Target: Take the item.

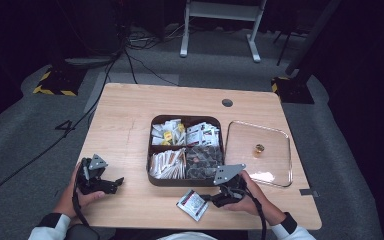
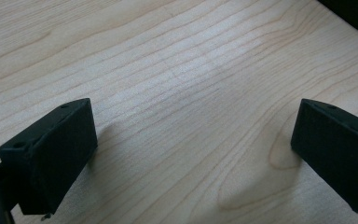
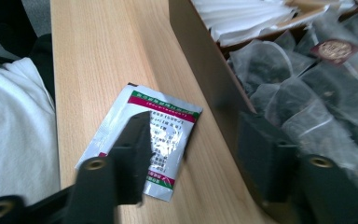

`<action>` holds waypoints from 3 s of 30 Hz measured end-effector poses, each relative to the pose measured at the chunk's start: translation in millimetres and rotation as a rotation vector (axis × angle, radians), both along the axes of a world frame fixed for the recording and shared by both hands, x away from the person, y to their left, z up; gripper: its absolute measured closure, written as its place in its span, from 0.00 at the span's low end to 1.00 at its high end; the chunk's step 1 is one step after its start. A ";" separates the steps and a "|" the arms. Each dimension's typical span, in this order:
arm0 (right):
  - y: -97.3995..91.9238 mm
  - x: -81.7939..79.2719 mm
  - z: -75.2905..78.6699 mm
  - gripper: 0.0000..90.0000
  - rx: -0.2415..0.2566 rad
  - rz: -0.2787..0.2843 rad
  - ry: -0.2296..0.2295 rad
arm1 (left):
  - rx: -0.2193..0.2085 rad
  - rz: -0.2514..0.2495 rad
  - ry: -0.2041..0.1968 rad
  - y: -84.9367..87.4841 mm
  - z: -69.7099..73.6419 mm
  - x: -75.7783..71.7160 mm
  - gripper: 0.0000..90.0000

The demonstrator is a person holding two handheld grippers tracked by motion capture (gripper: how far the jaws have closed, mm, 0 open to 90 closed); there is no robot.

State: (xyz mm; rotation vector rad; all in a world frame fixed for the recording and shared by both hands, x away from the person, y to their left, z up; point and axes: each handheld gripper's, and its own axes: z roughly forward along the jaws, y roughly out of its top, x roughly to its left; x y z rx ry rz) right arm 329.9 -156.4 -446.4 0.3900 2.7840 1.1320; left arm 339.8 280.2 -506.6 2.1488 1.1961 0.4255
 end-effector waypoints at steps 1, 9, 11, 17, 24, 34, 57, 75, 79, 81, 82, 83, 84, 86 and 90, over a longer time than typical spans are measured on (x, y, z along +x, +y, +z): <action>-2.1 -0.3 2.2 0.46 0.008 0.004 -0.005 | 0.002 -0.002 -0.001 0.2 0.1 0.1 0.01; -18.8 1.3 17.4 0.39 0.050 -0.013 -0.055 | 0.000 -0.001 0.000 0.0 0.0 0.0 0.01; -23.1 3.2 20.2 0.38 0.059 -0.028 -0.067 | 0.000 0.000 0.000 0.0 0.0 0.1 0.00; -38.5 11.2 28.2 0.35 0.072 -0.093 -0.108 | 0.000 0.000 0.000 0.0 0.0 0.0 0.01; -60.4 23.6 33.1 0.35 0.089 -0.192 -0.165 | 0.000 -0.001 0.000 0.1 0.0 0.1 0.01; -83.4 41.0 31.1 0.34 0.074 -0.303 -0.187 | 0.000 -0.001 0.000 0.1 0.0 0.1 0.00; -148.0 85.4 9.4 0.41 0.043 -0.605 -0.159 | 0.002 -0.004 -0.001 0.2 0.1 0.3 0.00; -172.7 107.3 -18.9 0.46 0.016 -0.706 -0.090 | 0.002 -0.007 0.000 0.2 0.1 0.8 0.00; -173.1 112.0 -25.7 0.46 0.006 -0.714 -0.070 | 0.003 -0.008 0.000 0.1 0.1 1.1 0.00; -173.3 114.8 -29.9 0.47 0.002 -0.718 -0.061 | 0.003 -0.009 0.000 0.1 0.1 1.2 0.00; -173.5 115.8 -31.1 0.47 -0.001 -0.721 -0.057 | 0.004 -0.009 0.000 0.1 0.1 1.2 0.00; -173.5 117.3 -33.2 0.48 -0.011 -0.723 -0.054 | 0.003 -0.008 0.000 0.1 0.1 1.1 0.00; -173.3 118.8 -35.8 0.49 -0.029 -0.729 -0.052 | 0.003 -0.009 0.000 0.1 0.1 1.1 0.00; -174.2 120.9 -39.5 0.50 -0.030 -0.731 -0.037 | 0.003 -0.009 0.000 0.1 0.1 1.2 0.00; -176.3 124.8 -44.1 0.48 -0.003 -0.743 -0.019 | 0.001 -0.008 0.001 -0.1 0.0 1.3 0.00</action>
